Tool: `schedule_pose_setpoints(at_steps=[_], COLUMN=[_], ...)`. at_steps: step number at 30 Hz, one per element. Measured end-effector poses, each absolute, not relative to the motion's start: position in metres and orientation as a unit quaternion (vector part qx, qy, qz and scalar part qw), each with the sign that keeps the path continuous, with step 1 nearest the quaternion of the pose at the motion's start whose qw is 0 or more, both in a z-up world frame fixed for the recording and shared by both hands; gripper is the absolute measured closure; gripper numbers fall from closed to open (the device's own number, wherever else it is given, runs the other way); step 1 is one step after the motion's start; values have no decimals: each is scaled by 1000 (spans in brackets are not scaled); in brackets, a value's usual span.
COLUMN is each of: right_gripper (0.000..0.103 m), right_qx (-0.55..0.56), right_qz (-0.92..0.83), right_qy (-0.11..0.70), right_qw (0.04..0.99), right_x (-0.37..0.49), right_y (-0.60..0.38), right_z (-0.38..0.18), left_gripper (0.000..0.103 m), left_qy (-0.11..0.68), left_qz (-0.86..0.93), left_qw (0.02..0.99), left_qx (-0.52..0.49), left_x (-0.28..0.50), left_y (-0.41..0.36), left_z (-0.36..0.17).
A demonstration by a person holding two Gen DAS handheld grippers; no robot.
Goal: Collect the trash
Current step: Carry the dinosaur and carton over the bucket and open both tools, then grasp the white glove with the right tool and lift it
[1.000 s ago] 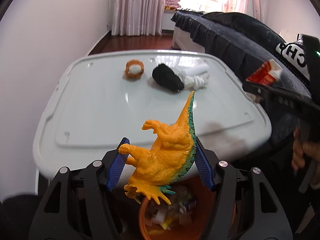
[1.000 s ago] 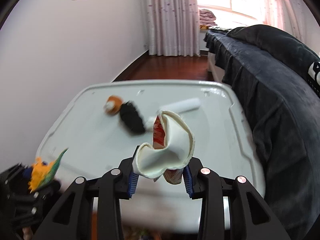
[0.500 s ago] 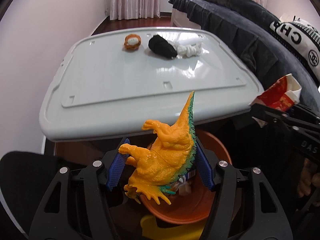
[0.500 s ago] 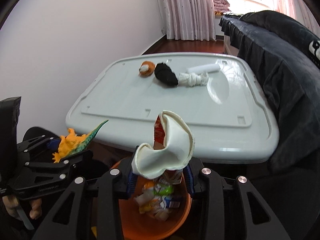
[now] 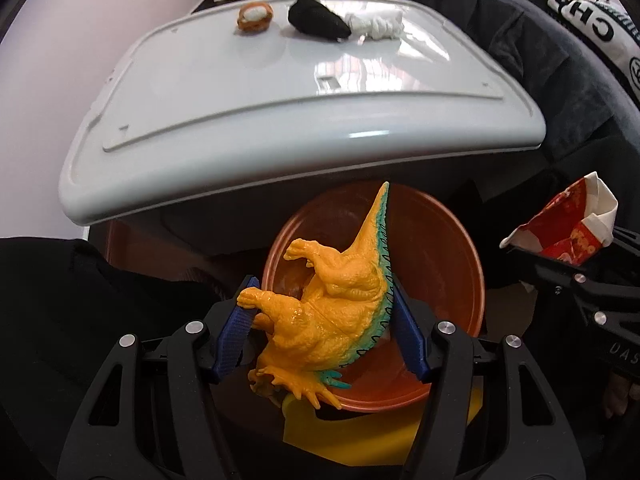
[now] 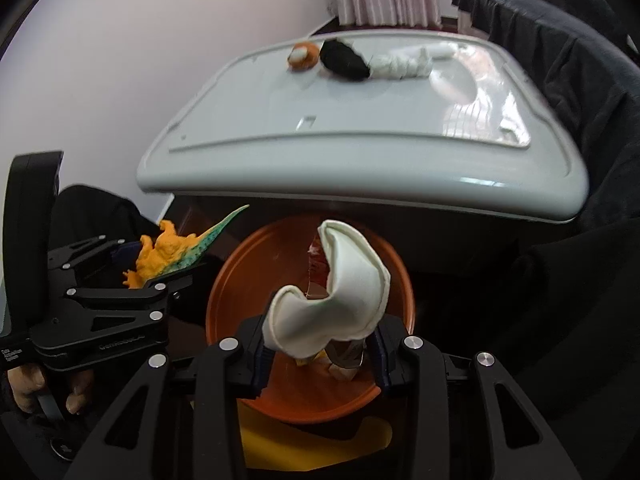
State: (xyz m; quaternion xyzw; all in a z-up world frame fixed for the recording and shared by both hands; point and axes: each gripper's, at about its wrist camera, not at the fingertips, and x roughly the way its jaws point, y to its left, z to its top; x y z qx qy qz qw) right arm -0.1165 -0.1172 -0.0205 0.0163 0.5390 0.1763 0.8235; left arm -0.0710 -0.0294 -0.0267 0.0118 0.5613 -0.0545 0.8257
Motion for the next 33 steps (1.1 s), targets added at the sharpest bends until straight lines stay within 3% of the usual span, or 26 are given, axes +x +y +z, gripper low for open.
schedule_pose_setpoints(at_steps=[16, 19, 22, 33], right_gripper=[62, 58, 38, 38], right_qx=[6, 3, 5, 39], right_qz=[179, 179, 172, 154], right_qy=[572, 572, 564, 556], right_qw=[801, 801, 807, 816], right_x=[-112, -111, -112, -112], right_y=[-110, -108, -110, -127], right_z=[-38, -38, -35, -30], left_gripper=[41, 40, 30, 29], left_qy=[590, 593, 595, 586], left_qz=[-47, -45, -33, -30], left_qw=[806, 804, 803, 809], left_qx=[-2, -1, 5, 2], left_x=[-66, -65, -63, -65], left_y=[-24, -24, -24, -24], left_z=[-44, -44, -45, -41])
